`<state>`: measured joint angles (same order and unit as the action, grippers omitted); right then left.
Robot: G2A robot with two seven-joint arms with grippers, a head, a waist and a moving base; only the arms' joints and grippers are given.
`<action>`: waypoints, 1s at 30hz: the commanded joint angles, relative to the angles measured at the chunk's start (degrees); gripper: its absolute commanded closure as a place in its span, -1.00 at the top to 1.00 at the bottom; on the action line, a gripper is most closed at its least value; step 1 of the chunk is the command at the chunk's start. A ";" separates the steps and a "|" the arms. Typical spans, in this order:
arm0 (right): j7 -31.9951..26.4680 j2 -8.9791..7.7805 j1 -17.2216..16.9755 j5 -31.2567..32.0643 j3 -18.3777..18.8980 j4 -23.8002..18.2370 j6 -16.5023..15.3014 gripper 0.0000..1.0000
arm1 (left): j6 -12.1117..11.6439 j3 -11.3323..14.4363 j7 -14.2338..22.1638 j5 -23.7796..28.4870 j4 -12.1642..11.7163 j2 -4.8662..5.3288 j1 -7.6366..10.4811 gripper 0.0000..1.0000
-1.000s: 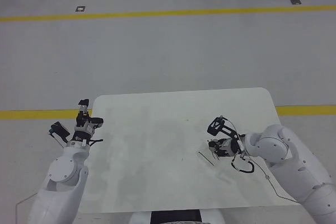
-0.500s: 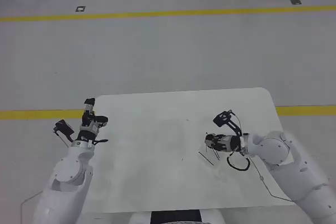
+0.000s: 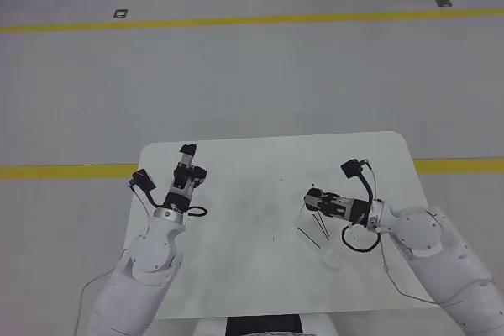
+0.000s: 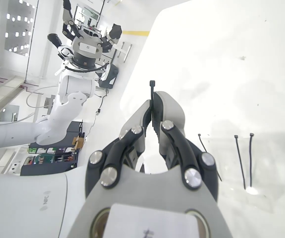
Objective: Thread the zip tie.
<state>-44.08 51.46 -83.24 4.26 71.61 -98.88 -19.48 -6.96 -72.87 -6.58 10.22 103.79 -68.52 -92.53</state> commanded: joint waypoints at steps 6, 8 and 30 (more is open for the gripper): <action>0.01 0.00 0.00 0.01 0.00 0.00 0.00 -1.00 | 0.01 -0.01 0.01 -0.01 0.00 0.00 -0.01 1.00; 0.01 0.00 0.00 0.01 0.00 0.00 0.00 -1.00 | 0.01 -0.01 0.01 -0.01 0.00 0.00 -0.01 1.00; 17.68 2.61 -1.97 -13.97 -1.86 1.79 5.22 -1.00 | -9.85 18.44 -9.21 -23.54 -10.45 -4.03 13.37 1.00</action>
<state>-26.41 54.08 -85.21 -9.72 69.74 -97.08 -14.27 -16.83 -54.40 -15.95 -13.35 93.32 -72.57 -79.13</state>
